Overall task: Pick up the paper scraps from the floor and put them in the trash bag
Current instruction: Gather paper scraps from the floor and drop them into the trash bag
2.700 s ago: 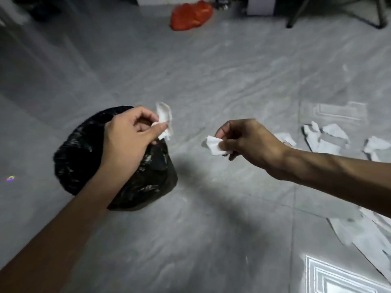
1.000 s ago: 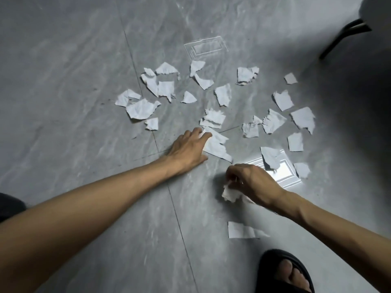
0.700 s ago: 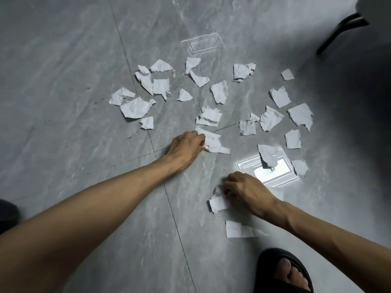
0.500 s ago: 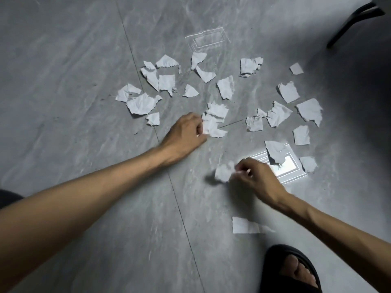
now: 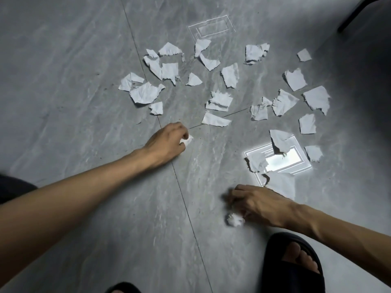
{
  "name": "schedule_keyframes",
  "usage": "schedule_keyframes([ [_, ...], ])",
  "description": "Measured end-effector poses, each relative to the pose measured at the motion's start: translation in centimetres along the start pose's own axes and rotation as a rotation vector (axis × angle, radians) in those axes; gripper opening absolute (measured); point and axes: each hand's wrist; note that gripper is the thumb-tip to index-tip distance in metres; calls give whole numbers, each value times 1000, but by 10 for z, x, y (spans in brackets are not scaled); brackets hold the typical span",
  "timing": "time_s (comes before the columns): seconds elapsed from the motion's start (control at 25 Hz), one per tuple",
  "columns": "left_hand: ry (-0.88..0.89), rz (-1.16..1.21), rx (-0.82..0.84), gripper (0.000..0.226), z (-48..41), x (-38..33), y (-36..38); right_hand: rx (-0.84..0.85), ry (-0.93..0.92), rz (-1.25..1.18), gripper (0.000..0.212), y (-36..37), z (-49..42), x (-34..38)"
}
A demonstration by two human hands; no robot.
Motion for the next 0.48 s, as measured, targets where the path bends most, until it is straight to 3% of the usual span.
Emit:
schedule_keyframes([
  [0.12,10,-196,-1,23,-1,7,24,18,78,-162,16,4,-2,-3],
  [0.24,-31,-141,-90,16,-1,9,31,-333,351,-335,16,-11,-1,-20],
  [0.32,-63,-77,-109,8,-1,8,32,-560,576,-317,16,-28,-1,-38],
  [0.48,-127,172,-54,7,3,-5,14,-457,650,-195,13,-39,-6,-52],
])
Point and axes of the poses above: each hand's wrist, its own z-axis away from the middle knuckle, its own y-axis out of the palm, x = y × z, and after that the axes turned 11 degrees about x, right-handed
